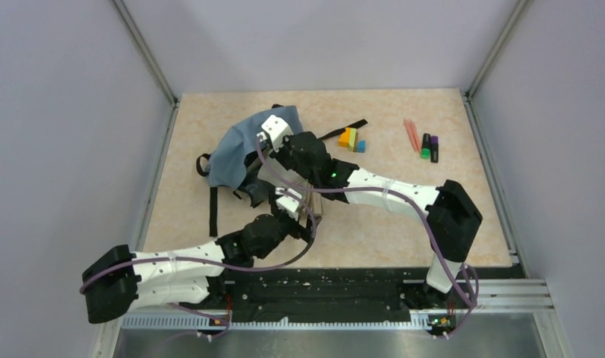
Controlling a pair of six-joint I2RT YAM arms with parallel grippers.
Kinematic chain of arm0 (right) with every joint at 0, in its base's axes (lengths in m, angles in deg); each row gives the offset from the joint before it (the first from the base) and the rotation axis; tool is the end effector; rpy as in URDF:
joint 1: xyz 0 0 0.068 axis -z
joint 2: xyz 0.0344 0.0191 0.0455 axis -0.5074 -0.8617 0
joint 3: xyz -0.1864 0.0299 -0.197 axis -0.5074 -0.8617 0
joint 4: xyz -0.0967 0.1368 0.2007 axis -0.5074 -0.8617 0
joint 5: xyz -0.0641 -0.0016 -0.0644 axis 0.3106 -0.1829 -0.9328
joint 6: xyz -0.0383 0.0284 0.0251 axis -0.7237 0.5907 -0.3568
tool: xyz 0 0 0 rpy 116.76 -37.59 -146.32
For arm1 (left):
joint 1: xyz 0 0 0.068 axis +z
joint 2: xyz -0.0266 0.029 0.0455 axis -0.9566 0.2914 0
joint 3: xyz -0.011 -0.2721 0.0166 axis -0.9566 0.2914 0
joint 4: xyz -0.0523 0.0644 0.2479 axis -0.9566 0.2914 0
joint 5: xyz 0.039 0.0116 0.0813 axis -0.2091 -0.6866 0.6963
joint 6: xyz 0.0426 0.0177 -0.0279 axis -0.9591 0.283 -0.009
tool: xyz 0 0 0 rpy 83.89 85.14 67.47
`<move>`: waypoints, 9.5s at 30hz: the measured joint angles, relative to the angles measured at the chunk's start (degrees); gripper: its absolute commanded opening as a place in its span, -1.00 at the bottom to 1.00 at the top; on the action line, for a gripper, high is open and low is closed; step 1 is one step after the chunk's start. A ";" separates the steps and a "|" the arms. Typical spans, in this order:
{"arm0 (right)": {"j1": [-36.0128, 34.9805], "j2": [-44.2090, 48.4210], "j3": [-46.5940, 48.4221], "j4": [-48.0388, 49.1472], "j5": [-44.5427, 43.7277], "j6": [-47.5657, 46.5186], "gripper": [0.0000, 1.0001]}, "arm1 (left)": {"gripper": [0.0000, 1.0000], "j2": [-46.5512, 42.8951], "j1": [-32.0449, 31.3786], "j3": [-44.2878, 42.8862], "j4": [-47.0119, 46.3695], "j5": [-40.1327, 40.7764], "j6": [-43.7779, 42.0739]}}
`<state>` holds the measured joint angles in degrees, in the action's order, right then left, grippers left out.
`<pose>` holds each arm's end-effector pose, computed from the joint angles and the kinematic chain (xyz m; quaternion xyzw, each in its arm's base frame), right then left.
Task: Pack the student bag
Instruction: Pick up the book from the center of the board, then place the book in the student bag.
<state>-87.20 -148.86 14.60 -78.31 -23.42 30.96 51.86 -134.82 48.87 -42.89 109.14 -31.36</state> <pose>0.2411 0.3501 0.3208 -0.3820 0.6706 0.1265 0.6231 0.1102 -0.1797 0.2170 0.2385 0.7353 -0.2532 0.5817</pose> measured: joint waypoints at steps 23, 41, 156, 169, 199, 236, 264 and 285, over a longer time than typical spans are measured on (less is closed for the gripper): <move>0.02 -2.34 3.13 -1.49 -7.21 2.99 -1.00 | 0.07 15.96 -8.31 -5.53 -10.19 31.41 2.54; 6.40 14.49 0.59 -11.67 13.16 7.58 0.80 | -1.00 -10.21 -1.33 -0.39 2.27 18.12 -1.11; 16.94 14.49 -24.22 20.94 29.40 21.40 -1.00 | 0.89 13.14 33.83 -42.51 22.86 8.26 -20.17; 16.68 9.09 -17.81 16.15 20.48 41.55 -1.00 | -0.68 15.50 41.53 -47.91 39.34 -11.17 -9.68; 14.62 12.33 -30.84 33.94 9.53 73.33 -1.00 | -1.00 0.85 42.58 -44.11 43.25 -32.50 -11.15; 8.55 -6.71 -12.35 31.34 -3.96 72.32 -1.00 | -1.00 -3.93 42.71 -39.39 39.43 -30.58 -7.78; 5.92 -28.26 9.01 27.36 -7.96 72.13 -0.21 | -1.00 -4.48 43.17 -37.35 39.12 -34.36 -6.25; 4.70 2.43 -31.71 39.56 -5.73 50.86 0.76 | -1.00 -4.76 43.28 -36.44 38.29 -28.11 -4.07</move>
<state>-82.50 -146.43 -17.11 -38.75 -29.15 81.82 47.09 -91.54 12.43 -4.60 81.03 -35.43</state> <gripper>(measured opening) 0.863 0.024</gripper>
